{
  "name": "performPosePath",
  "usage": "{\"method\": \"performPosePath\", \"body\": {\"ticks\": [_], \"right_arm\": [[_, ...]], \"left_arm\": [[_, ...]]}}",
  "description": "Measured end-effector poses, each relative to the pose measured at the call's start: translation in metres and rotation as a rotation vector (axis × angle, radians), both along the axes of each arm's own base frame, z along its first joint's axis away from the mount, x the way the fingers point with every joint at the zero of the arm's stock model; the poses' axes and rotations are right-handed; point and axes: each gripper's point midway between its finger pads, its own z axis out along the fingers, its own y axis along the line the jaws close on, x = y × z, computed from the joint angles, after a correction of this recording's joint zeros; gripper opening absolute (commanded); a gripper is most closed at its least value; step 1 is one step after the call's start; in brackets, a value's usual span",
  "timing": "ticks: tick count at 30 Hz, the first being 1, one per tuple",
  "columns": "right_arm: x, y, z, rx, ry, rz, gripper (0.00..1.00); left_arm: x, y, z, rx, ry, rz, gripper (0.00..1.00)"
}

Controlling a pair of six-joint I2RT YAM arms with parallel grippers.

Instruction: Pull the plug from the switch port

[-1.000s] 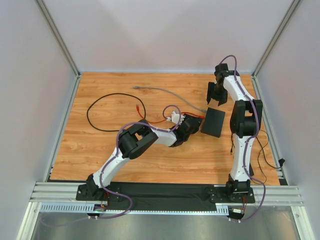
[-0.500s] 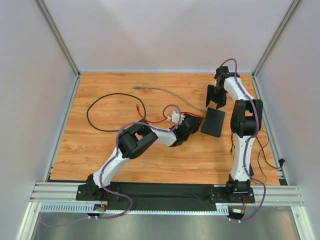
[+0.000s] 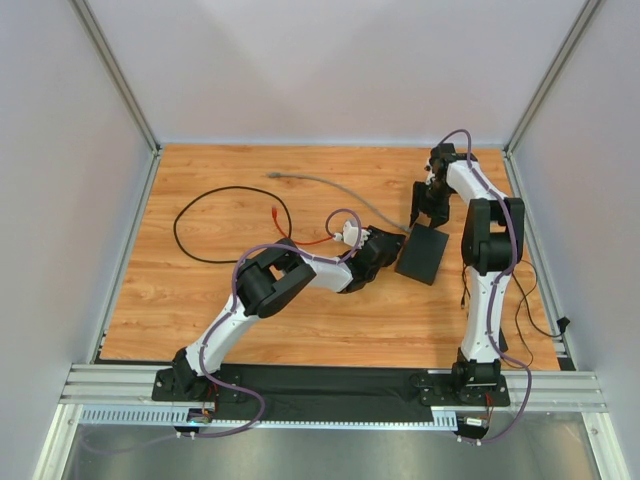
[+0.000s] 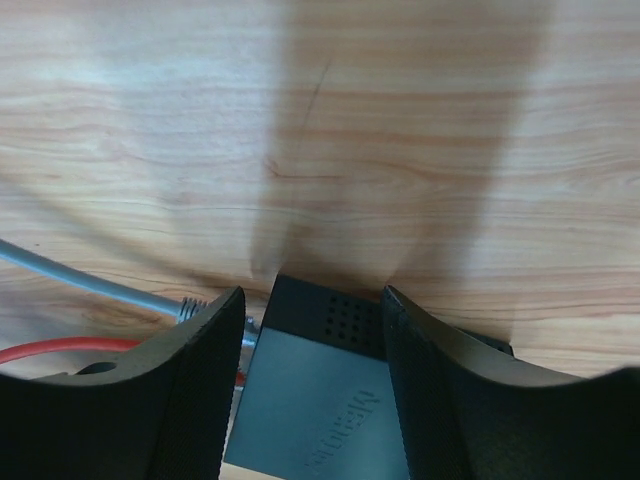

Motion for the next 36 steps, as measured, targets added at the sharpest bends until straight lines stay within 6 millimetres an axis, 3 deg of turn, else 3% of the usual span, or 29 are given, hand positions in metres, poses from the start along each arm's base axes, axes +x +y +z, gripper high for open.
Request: {"method": "performPosePath", "body": {"ticks": [4, 13, 21, 26, 36], "right_arm": [[-0.011, 0.001, -0.004, 0.009, 0.027, -0.002, 0.58], [-0.008, -0.001, 0.002, -0.003, 0.006, -0.015, 0.59], [-0.003, -0.005, 0.015, -0.029, -0.029, -0.026, 0.59], [-0.002, -0.006, 0.022, -0.034, -0.045, -0.034, 0.59], [-0.001, -0.005, 0.040, -0.051, -0.086, -0.036, 0.59]], "left_arm": [[0.000, 0.000, 0.000, -0.006, 0.006, -0.002, 0.40], [-0.001, 0.000, -0.002, -0.018, 0.023, -0.009, 0.37], [-0.004, 0.001, -0.004, -0.038, 0.022, -0.021, 0.35], [-0.008, 0.002, -0.003, -0.057, 0.009, -0.031, 0.39], [-0.009, 0.002, -0.004, -0.048, -0.005, -0.045, 0.31]]}}
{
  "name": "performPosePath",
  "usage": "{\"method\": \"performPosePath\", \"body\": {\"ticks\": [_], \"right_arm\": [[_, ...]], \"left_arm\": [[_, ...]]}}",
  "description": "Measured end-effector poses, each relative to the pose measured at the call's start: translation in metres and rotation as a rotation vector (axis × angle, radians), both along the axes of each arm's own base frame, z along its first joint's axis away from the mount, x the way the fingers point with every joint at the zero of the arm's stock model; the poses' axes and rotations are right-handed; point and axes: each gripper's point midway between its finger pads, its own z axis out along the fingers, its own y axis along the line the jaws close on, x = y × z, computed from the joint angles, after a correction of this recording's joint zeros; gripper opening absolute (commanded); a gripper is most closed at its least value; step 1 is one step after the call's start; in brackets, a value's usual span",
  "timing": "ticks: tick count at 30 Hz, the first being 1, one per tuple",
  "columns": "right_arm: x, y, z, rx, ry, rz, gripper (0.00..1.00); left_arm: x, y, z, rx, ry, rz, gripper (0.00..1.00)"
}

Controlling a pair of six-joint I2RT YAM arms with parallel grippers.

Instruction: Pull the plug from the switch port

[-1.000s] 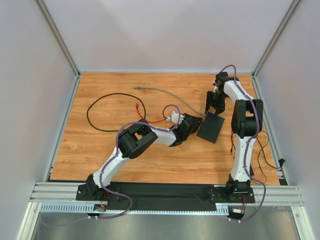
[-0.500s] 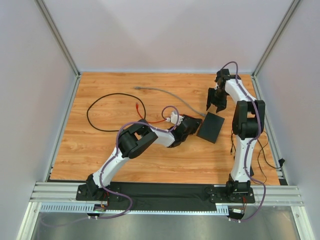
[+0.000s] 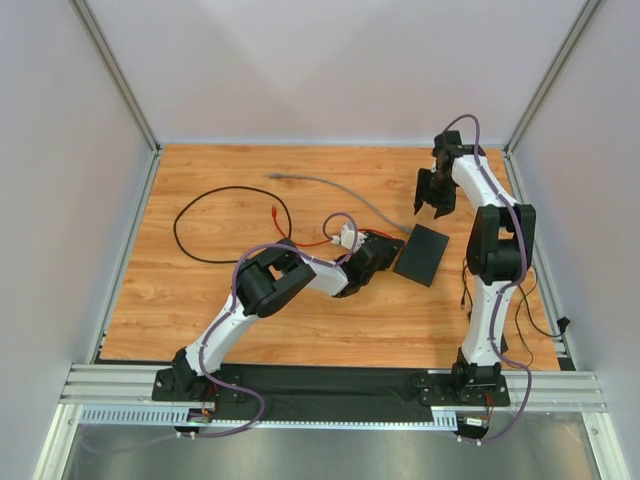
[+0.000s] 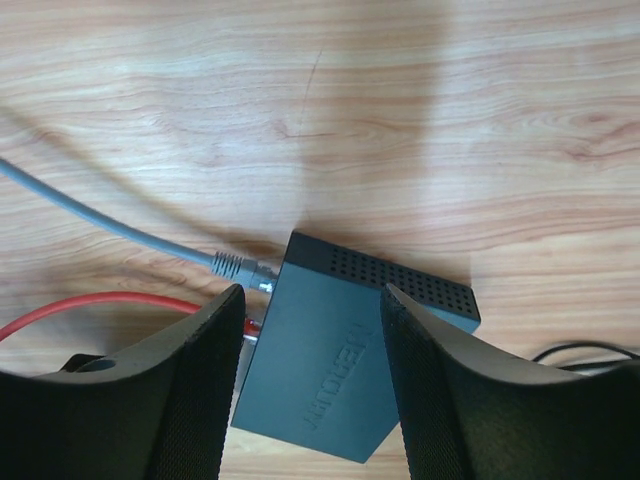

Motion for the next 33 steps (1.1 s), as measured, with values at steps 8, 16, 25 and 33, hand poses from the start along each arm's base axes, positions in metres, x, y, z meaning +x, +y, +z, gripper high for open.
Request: {"method": "performPosePath", "body": {"ticks": [8, 16, 25, 33], "right_arm": [[-0.014, 0.013, 0.028, -0.054, -0.046, 0.036, 0.59], [-0.045, 0.018, 0.013, -0.099, 0.021, 0.066, 0.59], [-0.072, 0.024, -0.014, -0.147, 0.102, 0.102, 0.59], [-0.067, 0.027, -0.016, -0.179, 0.079, 0.099, 0.60]], "left_arm": [[0.000, -0.001, -0.001, 0.012, 0.005, -0.007, 0.31], [0.000, -0.006, -0.001, 0.010, 0.009, -0.019, 0.26], [0.000, -0.007, 0.000, 0.000, 0.009, -0.020, 0.02], [0.000, -0.007, 0.000, 0.000, 0.009, -0.019, 0.00]]}}
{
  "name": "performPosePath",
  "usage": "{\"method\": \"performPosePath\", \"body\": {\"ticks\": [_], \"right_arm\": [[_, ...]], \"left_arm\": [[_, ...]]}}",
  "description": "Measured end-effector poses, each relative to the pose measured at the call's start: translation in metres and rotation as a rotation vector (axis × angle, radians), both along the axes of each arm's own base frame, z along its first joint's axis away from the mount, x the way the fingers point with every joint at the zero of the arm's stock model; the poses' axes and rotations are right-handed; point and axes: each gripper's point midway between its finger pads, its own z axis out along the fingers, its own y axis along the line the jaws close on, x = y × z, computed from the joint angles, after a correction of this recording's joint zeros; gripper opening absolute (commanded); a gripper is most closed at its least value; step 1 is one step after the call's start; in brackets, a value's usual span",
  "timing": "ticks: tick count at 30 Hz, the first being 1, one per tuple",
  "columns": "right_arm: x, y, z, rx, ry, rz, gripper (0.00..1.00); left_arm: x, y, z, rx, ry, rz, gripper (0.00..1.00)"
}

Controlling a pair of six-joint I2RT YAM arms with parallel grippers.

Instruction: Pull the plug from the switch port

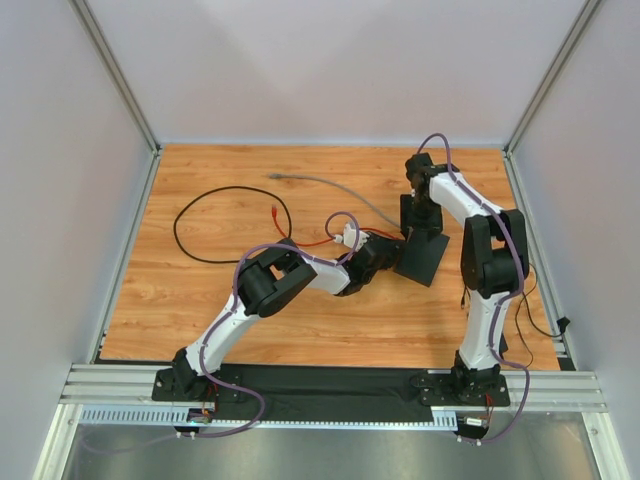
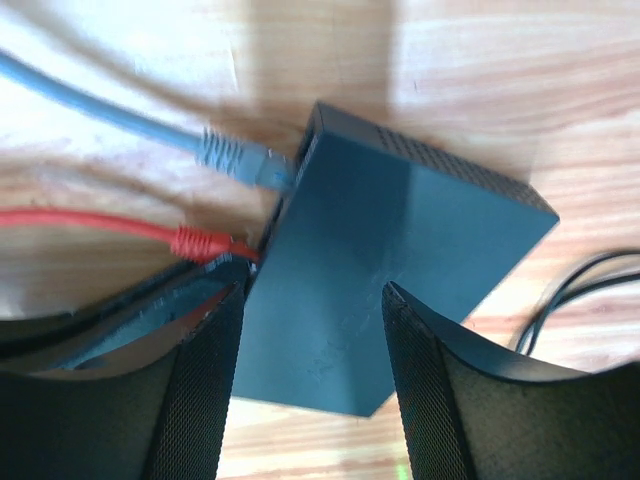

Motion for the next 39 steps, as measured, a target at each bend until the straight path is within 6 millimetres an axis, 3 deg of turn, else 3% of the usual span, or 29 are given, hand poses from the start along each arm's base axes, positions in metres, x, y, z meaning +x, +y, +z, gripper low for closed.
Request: {"method": "performPosePath", "body": {"ticks": [6, 20, 31, 36, 39], "right_arm": [[0.010, -0.003, -0.010, -0.047, -0.011, -0.013, 0.60], [0.010, -0.009, -0.016, -0.112, -0.048, -0.004, 0.60], [0.011, -0.008, -0.016, -0.109, -0.068, 0.024, 0.60], [0.011, -0.007, -0.016, -0.095, -0.065, 0.028, 0.60], [0.011, -0.007, -0.016, -0.086, -0.064, 0.027, 0.60]], "left_arm": [[0.000, 0.001, 0.000, 0.002, -0.001, 0.004, 0.00], [0.004, 0.005, 0.000, 0.032, -0.025, 0.012, 0.00], [0.044, 0.075, 0.000, 0.175, -0.130, 0.119, 0.00], [0.022, 0.102, 0.009, 0.317, -0.162, 0.073, 0.00], [0.005, 0.133, 0.041, 0.394, -0.195, 0.062, 0.00]]}}
